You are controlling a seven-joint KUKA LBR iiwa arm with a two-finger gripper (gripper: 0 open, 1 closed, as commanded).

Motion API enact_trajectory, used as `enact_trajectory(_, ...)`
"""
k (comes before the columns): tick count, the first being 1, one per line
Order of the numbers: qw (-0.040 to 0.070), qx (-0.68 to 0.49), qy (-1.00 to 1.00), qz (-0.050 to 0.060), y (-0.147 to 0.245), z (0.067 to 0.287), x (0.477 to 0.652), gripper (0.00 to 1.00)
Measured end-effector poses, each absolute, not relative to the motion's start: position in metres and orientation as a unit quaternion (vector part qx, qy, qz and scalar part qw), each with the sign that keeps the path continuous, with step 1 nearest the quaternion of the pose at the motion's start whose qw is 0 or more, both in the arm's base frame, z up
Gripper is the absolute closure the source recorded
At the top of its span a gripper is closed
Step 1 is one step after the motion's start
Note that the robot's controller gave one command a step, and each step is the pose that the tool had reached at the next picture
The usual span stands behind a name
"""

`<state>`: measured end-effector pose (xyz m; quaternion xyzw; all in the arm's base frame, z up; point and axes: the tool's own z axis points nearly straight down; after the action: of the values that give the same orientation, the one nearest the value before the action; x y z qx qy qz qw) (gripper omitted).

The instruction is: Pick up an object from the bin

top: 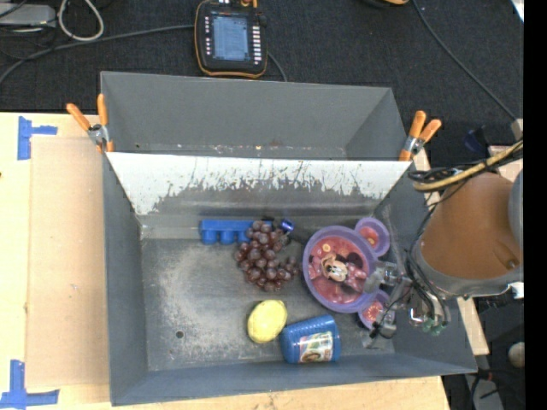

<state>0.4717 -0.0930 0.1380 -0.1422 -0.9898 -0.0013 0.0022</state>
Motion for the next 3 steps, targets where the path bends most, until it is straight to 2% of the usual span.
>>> enact_trajectory(1,-0.003,-0.194,-0.981,-0.002,-0.107,0.07,0.489,0.0)
enact_trajectory(2,0.0,-0.418,-0.908,-0.003,-0.074,0.069,0.477,1.0)
enact_trajectory(3,0.0,-0.418,-0.908,-0.003,-0.074,0.07,0.477,1.0)
